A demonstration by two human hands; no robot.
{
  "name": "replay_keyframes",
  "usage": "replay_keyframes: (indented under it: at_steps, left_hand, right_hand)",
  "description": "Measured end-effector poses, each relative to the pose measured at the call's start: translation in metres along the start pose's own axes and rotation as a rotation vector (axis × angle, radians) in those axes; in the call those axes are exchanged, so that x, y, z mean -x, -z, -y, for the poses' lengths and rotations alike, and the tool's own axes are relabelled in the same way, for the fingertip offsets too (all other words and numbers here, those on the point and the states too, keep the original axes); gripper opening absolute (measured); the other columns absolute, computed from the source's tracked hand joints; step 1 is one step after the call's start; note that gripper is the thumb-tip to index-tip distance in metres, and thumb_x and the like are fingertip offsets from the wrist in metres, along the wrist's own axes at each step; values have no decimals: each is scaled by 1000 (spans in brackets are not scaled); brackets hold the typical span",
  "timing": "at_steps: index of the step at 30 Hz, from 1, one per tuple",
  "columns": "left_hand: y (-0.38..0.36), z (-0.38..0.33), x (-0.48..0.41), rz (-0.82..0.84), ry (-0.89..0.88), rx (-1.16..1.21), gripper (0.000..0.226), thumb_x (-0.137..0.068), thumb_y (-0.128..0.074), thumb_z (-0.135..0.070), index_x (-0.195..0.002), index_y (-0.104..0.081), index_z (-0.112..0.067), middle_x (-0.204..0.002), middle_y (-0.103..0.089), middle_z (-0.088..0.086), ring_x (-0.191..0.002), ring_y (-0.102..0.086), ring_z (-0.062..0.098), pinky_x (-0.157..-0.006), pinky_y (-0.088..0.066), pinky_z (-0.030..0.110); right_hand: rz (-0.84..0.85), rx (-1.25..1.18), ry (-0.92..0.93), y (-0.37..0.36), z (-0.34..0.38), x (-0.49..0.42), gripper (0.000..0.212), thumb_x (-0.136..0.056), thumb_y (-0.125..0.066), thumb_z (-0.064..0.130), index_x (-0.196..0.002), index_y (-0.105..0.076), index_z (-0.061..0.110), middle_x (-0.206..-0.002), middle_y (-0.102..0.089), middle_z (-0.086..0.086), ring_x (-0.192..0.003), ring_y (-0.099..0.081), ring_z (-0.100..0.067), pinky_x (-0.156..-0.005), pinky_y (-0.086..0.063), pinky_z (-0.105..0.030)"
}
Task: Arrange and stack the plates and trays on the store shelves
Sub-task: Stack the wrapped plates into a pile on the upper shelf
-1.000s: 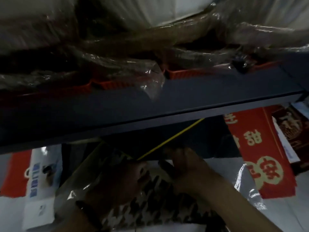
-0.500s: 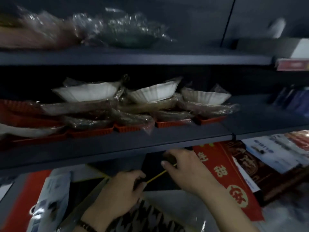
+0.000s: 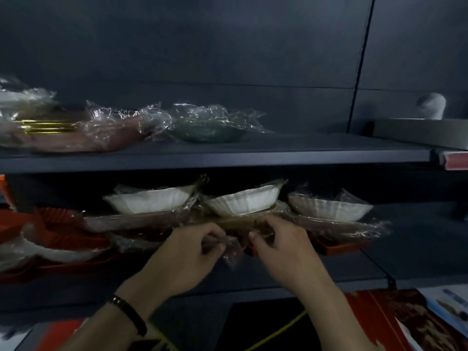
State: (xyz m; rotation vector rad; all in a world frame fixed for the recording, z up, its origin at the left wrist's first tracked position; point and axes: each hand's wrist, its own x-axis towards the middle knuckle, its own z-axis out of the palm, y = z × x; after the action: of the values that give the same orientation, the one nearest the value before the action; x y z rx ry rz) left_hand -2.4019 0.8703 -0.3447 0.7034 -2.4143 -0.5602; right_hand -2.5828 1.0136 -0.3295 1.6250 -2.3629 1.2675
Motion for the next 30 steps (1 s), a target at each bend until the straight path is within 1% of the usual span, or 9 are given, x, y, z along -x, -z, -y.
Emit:
replay_keyframes:
  at_steps: [5,8,11,15,20,23,26,28,30]
  left_hand:
    - [-16,1,-50,-72,123,-2,28,-99,-69,-34,-124,-61,-45,-110,-67,-16,-92,-67,3,-87,-55,27]
    - [-16,5,-77,-157,127,-57,44,-97,-70,-37,-137,-55,-48,-104,-68,-16,-90,-66,5,-86,-58,32]
    - [-19,12,-98,-150,116,-72,57,-97,-71,-37,-148,-48,-45,-97,-72,-10,-85,-69,8,-85,-61,37]
    - [-31,23,-117,-122,121,-118,56,-96,-69,-38,-149,-52,-41,-90,-73,-7,-82,-70,11,-84,-61,37]
    - [-46,33,-130,-111,127,-121,43,-90,-65,-47,-131,-51,-49,-91,-71,-8,-79,-68,18,-81,-61,41]
    - [-49,38,-138,-125,127,-64,18,-96,-65,-37,-108,-55,-47,-82,-72,-10,-73,-69,15,-74,-61,41]
    - [-46,35,-142,-162,115,29,10,-105,-60,-21,-99,-64,-28,-79,-75,-1,-66,-70,19,-67,-60,42]
    - [-41,31,-139,-213,77,42,13,-105,-59,-15,-97,-67,-20,-75,-71,-2,-66,-65,13,-66,-51,33]
    - [-36,22,-128,-257,26,28,16,-105,-59,-16,-95,-68,-24,-70,-66,-9,-67,-60,2,-62,-42,19]
  right_hand:
    - [-17,-66,-1,-16,-21,-15,15,-96,-58,50,-105,-61,38,-102,-67,15,-95,-63,-7,-80,-57,-35]
    - [-56,-89,-31,-17,-27,-30,12,-97,-62,43,-105,-61,35,-100,-67,12,-88,-62,-3,-67,-46,-15]
    - [-77,-129,-75,-24,-33,-39,18,-97,-63,37,-114,-63,32,-100,-67,9,-83,-62,-3,-57,-42,-12]
    - [-69,-175,-73,-37,-35,-39,35,-98,-61,41,-133,-57,40,-115,-66,10,-99,-65,-8,-79,-57,-27]
    - [-73,-178,-35,-45,-37,-34,52,-103,-61,40,-149,-39,48,-131,-53,13,-118,-57,-9,-93,-50,-23]
    - [-83,-197,-45,-38,-38,-34,59,-105,-60,36,-155,-32,49,-134,-46,15,-114,-45,0,-79,-43,-8]
    - [-97,-223,-54,-33,-38,-33,64,-105,-58,35,-156,-25,55,-136,-41,13,-112,-47,-3,-79,-43,-11]
    - [-104,-235,-55,-29,-39,-33,68,-105,-58,34,-155,-20,61,-149,-36,9,-120,-53,-7,-88,-47,-18]
    - [-90,-238,-67,-23,-37,-33,73,-107,-55,34,-154,-11,68,-153,-25,16,-109,-52,4,-78,-44,-14]
